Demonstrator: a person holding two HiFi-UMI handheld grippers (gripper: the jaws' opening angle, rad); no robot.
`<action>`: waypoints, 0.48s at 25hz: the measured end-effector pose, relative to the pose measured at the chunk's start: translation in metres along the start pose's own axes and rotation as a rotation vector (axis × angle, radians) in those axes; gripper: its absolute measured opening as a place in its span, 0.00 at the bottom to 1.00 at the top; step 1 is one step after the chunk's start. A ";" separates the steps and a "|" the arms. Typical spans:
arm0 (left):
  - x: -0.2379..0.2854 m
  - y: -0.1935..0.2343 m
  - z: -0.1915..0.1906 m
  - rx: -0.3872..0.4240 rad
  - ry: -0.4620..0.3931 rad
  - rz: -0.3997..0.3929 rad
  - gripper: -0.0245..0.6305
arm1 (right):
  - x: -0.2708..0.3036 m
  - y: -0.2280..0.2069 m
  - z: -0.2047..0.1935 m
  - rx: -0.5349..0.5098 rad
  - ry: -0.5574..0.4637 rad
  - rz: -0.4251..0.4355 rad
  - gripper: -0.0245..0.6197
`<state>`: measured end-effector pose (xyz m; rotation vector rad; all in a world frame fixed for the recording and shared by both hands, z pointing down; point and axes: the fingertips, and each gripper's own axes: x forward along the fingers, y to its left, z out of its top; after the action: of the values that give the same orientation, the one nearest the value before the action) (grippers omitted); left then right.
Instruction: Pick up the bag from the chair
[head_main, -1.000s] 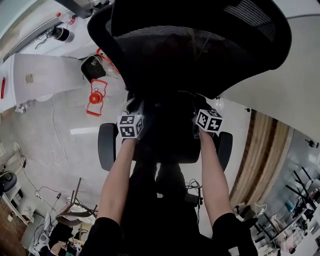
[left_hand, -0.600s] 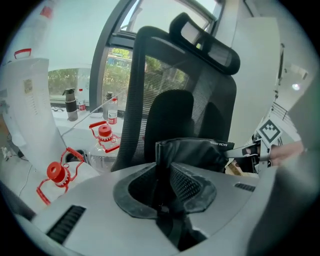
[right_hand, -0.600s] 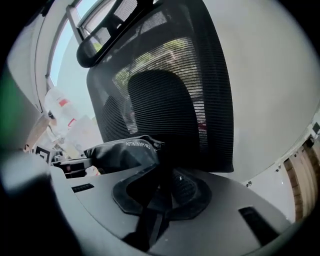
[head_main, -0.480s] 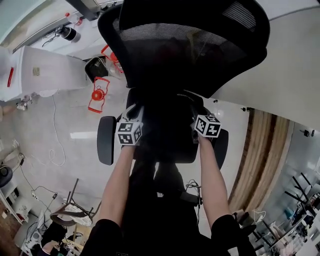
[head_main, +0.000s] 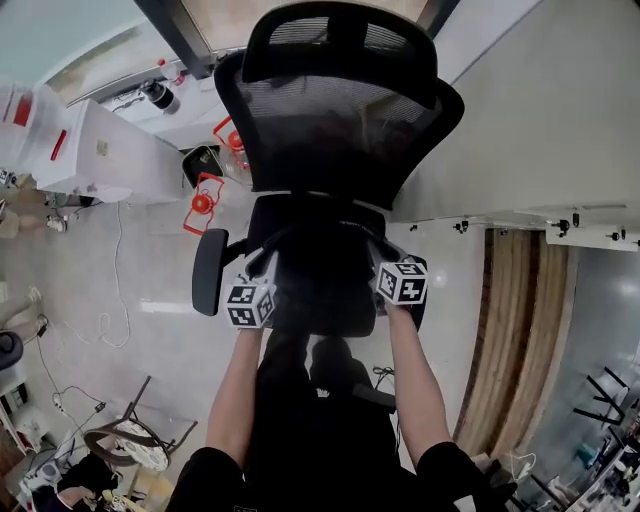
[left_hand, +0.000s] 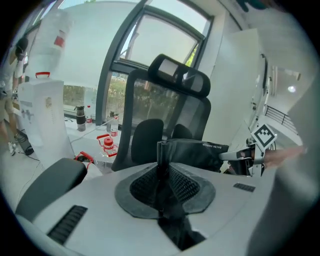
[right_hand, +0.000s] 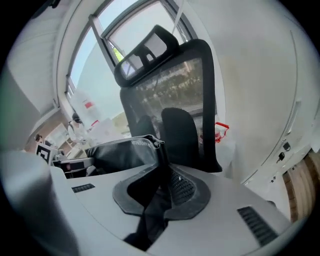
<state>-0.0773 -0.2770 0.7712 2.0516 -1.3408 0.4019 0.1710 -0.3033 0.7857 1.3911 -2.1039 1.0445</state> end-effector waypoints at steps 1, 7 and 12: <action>-0.012 -0.008 0.003 0.003 -0.015 0.007 0.13 | -0.011 0.004 0.003 -0.015 -0.010 0.010 0.10; -0.083 -0.054 0.023 0.026 -0.104 0.042 0.12 | -0.079 0.031 0.018 -0.110 -0.057 0.083 0.10; -0.154 -0.096 0.036 0.058 -0.140 0.021 0.12 | -0.155 0.057 0.020 -0.152 -0.090 0.125 0.10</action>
<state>-0.0606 -0.1666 0.6230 2.1490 -1.4500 0.3143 0.1855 -0.2128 0.6462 1.2692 -2.3086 0.8613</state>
